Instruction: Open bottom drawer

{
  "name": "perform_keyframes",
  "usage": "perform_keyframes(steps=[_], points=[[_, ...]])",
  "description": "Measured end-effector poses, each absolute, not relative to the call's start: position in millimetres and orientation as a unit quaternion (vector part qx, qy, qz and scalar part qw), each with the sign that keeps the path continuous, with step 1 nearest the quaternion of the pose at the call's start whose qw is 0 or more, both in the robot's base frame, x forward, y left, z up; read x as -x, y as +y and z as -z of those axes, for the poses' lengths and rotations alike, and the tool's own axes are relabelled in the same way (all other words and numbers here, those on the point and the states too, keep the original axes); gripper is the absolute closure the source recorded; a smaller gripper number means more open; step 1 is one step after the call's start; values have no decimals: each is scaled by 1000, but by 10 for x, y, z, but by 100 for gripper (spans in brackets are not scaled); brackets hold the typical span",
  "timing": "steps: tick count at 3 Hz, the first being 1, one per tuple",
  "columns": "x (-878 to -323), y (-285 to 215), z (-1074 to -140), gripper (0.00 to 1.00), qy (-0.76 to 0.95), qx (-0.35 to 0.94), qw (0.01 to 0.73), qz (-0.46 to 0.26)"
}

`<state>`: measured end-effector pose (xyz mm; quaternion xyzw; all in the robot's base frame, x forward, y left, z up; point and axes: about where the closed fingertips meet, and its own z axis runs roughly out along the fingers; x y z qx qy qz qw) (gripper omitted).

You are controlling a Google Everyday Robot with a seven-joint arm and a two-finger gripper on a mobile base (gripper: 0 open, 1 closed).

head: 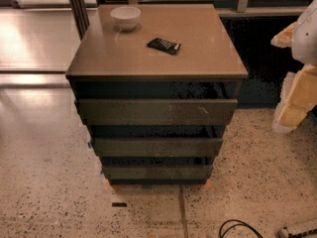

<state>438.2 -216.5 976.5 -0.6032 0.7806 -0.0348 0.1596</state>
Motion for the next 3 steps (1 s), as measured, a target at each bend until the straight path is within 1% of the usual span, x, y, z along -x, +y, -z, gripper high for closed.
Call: perform_keyframes(steps=[1, 3], points=[[-4342, -2118, -9755, 0, 779, 603, 171, 30], [-4127, -2012, -8757, 0, 796, 578, 181, -1]])
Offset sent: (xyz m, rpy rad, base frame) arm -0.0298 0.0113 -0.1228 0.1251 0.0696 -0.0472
